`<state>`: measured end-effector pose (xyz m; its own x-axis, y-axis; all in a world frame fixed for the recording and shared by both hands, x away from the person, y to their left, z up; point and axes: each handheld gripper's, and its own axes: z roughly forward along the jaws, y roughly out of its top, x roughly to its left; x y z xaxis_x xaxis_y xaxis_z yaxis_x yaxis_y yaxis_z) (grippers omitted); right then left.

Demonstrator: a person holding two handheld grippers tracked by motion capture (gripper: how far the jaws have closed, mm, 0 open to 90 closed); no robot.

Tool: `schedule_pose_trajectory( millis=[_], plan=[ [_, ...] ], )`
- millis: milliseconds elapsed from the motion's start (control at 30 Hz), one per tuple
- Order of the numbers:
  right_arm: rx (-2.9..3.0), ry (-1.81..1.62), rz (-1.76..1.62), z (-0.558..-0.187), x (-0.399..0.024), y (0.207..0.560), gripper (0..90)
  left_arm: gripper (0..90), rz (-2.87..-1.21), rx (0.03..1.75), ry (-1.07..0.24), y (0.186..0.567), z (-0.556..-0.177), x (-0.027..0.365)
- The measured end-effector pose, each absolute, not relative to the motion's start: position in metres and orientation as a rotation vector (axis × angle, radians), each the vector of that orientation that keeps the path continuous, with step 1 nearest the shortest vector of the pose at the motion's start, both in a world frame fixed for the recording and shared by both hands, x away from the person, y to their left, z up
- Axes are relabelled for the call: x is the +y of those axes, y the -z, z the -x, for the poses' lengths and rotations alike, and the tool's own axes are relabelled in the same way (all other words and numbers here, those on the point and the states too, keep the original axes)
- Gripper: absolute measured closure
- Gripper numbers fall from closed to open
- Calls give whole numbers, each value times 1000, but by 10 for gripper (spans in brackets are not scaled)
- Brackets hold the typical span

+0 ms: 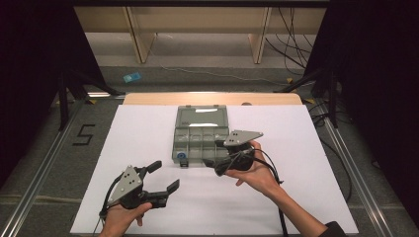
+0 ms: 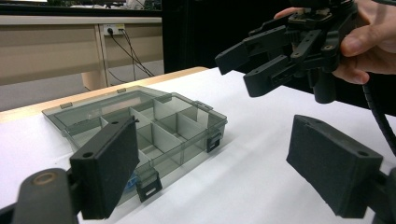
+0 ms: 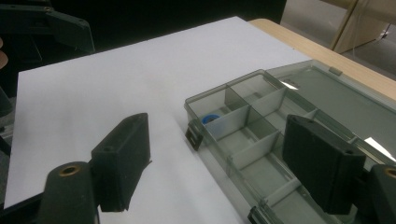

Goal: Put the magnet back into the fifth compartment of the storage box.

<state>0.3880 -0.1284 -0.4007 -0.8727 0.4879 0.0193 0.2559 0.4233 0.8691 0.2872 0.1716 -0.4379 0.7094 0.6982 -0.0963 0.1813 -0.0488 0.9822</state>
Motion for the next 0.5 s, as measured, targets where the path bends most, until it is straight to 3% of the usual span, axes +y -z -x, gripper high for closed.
schedule_pose_trajectory(
  millis=[500],
  plan=[
    [2374,-1489,-705,-373,-160,403,241,159,-1606,734,-487,438,-287,172]
  ],
)
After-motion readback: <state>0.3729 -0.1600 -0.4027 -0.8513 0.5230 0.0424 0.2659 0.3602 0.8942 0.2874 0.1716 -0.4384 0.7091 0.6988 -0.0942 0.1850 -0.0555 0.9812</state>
